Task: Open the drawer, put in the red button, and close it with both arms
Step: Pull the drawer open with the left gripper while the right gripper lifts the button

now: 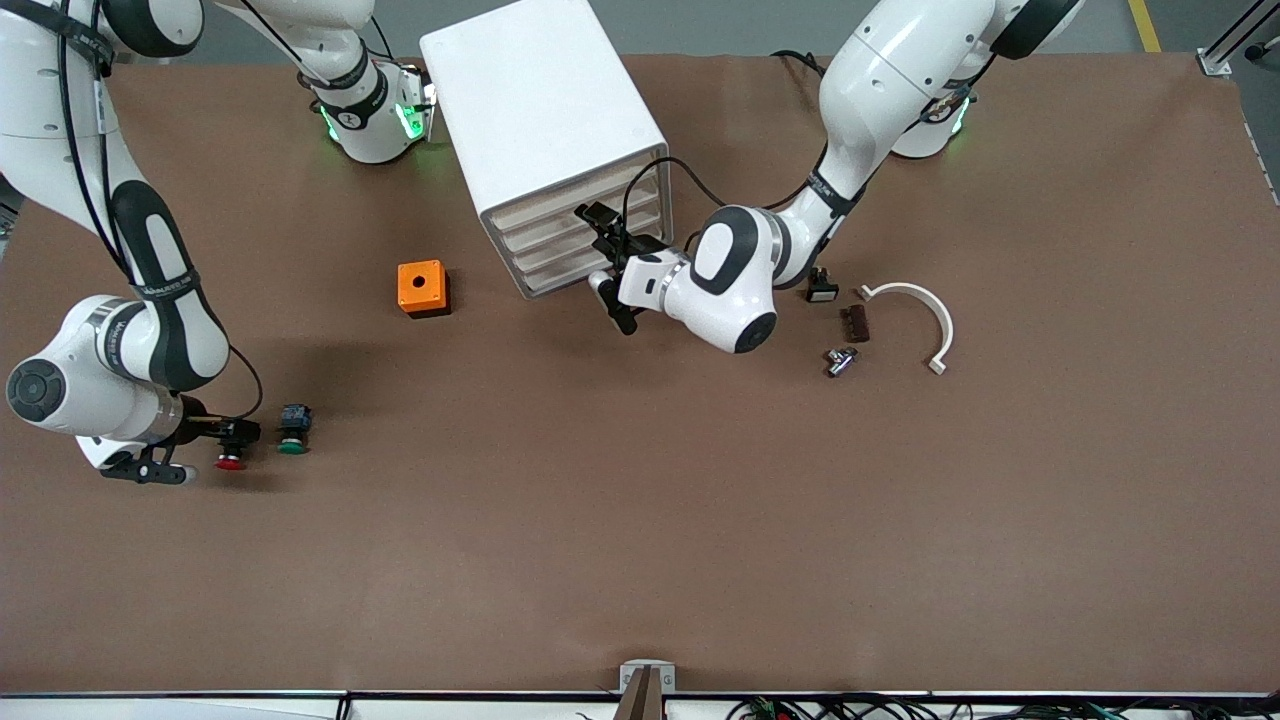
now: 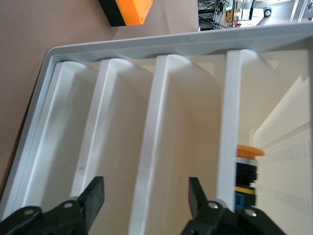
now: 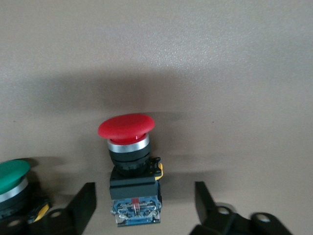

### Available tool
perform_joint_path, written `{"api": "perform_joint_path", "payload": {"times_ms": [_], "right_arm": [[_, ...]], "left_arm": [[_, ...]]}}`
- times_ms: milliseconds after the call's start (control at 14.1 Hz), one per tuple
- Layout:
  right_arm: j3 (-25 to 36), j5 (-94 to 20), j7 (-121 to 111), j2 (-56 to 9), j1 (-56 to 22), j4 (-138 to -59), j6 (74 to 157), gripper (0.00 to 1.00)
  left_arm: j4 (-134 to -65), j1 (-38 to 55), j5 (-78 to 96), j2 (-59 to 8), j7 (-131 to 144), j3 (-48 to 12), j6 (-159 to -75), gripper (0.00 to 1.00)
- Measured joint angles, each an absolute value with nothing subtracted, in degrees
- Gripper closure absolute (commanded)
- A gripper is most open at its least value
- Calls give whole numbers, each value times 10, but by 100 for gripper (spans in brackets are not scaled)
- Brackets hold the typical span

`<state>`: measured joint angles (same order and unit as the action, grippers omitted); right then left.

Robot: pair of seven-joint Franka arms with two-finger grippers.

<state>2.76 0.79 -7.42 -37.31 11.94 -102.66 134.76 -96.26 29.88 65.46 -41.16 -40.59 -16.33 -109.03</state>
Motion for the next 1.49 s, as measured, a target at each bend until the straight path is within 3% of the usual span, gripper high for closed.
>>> {"api": "perform_joint_path", "payload": {"times_ms": [283,354,637,1203,1486], "right_arm": [[27,8,-74,-375,119,-1027,1348,69],[27,8,-74,-375,119,-1026,1348,69],[27,8,-74,-375,119,-1026,1348,68],[27,8,-74,-333,118,-1007,1347,67],[26,8,-74,-261,111,-985,1263,68]], "left_arm": [[-963,302,688,-421,-421,-164,-1090,51],[-962,304,691,-421,-421,-165,-1090,64],[-962,307,695,-421,-422,-165,-1091,85],[-952,305,698,-433,-449,-164,-1089,89],[-939,294,698,-442,-449,-157,-1078,90]]}}
